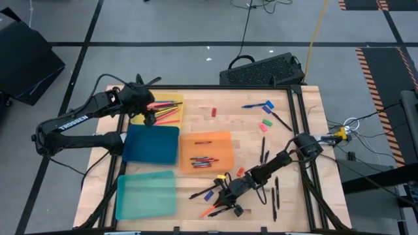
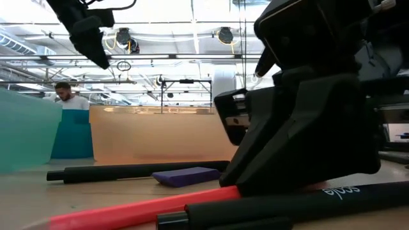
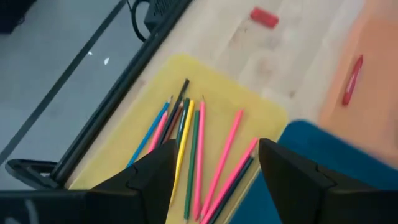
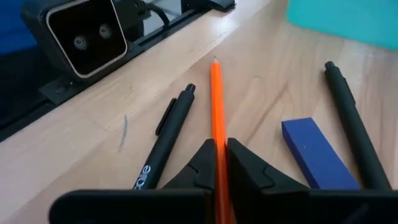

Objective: Sort crayons/erasers/pens/pencils in bins
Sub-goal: Put the orange pencil into yellow bin

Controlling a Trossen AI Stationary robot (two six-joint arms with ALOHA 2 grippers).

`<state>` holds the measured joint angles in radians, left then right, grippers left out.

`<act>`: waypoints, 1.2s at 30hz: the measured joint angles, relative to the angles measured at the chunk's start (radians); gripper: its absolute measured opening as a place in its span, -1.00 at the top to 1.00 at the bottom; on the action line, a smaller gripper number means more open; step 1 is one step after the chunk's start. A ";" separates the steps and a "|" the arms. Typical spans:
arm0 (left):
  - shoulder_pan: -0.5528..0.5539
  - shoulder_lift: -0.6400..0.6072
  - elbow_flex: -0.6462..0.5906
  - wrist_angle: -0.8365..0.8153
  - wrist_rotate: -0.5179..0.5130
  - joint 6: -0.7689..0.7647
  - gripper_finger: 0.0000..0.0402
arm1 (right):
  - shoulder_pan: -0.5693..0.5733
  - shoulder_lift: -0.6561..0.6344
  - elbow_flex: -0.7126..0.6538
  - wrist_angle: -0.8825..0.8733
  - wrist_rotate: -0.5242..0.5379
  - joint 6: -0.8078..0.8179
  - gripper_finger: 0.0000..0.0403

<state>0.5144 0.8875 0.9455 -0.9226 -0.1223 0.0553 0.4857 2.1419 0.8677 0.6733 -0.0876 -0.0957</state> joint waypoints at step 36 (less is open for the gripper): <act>-0.217 0.105 -0.022 0.949 0.180 -0.126 -0.50 | -0.479 -0.949 -0.006 -0.260 0.268 -0.048 0.93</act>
<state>0.2971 0.9924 0.9237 0.0268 0.0576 -0.0704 0.0064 1.1925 0.8619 0.4134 0.1799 -0.1436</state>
